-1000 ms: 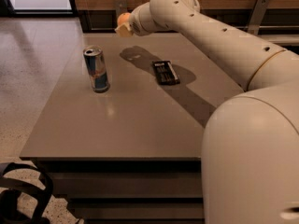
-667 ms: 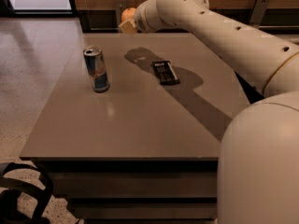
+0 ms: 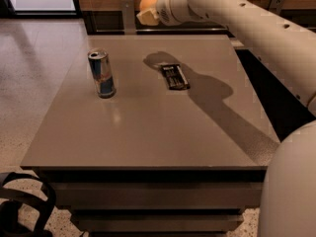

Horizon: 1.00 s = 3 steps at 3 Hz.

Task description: Pick orange

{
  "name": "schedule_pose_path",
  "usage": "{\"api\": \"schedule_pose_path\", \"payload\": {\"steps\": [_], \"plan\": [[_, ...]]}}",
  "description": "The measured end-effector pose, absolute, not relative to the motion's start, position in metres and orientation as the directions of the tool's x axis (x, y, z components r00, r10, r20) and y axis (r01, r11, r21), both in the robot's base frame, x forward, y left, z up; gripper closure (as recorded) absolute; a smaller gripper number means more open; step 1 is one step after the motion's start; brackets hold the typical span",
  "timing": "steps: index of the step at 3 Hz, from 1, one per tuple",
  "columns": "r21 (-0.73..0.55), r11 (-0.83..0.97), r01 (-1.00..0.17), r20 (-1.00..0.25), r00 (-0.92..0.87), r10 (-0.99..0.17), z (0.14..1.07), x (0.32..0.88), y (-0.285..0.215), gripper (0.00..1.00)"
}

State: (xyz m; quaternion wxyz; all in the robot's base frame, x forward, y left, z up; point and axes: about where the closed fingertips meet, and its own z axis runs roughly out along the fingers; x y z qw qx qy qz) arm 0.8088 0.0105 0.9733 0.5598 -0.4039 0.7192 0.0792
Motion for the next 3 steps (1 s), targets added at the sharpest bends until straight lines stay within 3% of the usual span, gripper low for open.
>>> {"api": "schedule_pose_path", "payload": {"steps": [3], "plan": [[-0.333,0.639,-0.693,-0.869,-0.038,-0.493,0.99,0.789,-0.042,1.0]]}}
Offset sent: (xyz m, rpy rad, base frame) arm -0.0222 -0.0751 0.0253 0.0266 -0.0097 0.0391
